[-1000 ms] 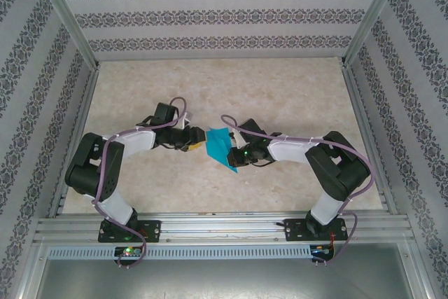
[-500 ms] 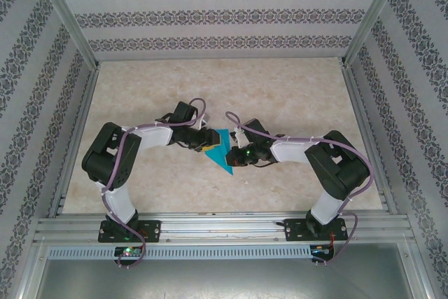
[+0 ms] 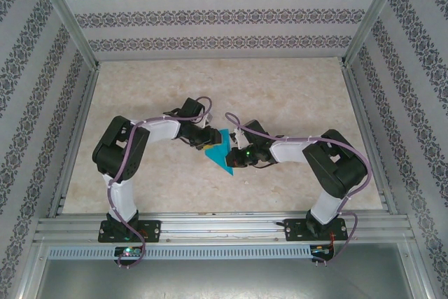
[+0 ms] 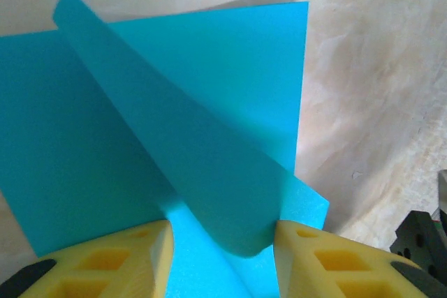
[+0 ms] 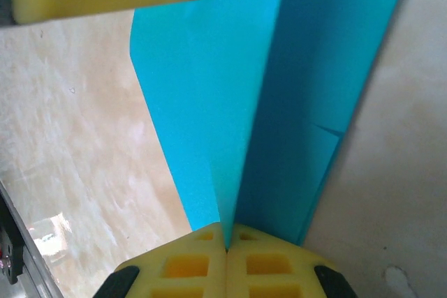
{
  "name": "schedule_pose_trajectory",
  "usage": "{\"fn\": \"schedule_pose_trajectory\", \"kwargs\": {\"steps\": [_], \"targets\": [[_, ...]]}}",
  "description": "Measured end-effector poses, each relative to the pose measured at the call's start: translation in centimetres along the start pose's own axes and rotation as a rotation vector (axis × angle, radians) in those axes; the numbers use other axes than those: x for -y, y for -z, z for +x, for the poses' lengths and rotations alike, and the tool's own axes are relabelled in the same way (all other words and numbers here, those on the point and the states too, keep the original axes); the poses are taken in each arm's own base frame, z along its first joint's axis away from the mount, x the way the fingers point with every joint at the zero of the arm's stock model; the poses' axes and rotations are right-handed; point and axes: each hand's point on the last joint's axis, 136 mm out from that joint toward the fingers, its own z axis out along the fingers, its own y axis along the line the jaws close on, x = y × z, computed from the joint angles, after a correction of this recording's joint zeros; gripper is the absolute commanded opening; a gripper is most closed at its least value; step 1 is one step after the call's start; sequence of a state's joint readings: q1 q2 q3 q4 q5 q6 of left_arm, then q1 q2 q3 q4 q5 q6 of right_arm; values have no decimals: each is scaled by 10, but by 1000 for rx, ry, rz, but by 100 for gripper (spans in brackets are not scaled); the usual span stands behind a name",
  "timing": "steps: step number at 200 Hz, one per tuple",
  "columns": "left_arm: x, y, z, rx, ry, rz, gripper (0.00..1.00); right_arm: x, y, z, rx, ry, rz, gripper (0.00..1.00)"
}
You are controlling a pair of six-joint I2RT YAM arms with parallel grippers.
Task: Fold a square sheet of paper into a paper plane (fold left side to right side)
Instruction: Fourth fold the wing at the center of the table.
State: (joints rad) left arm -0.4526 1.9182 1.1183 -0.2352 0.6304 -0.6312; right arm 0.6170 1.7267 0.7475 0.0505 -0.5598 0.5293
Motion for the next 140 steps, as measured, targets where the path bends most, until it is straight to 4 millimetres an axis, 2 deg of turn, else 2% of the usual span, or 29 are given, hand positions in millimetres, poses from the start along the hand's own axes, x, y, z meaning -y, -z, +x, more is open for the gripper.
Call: {"fn": "schedule_pose_trajectory", "kwargs": {"steps": [27,65,106,140], "targets": [[1,-2,-1,-5,-18,-21,43,-1,0,0,-1,0,-5,0],[0,-3,-1,-8,-25,-32,43,-1,0,0,-1,-10,-7,8],[0,-3,-1,-8,-28,-35,43,-2,5,-6,18,-24,-15,24],[0,-3,-1,-9,-27,-36,43,-15,26,-21,83,-21,-56,36]]}}
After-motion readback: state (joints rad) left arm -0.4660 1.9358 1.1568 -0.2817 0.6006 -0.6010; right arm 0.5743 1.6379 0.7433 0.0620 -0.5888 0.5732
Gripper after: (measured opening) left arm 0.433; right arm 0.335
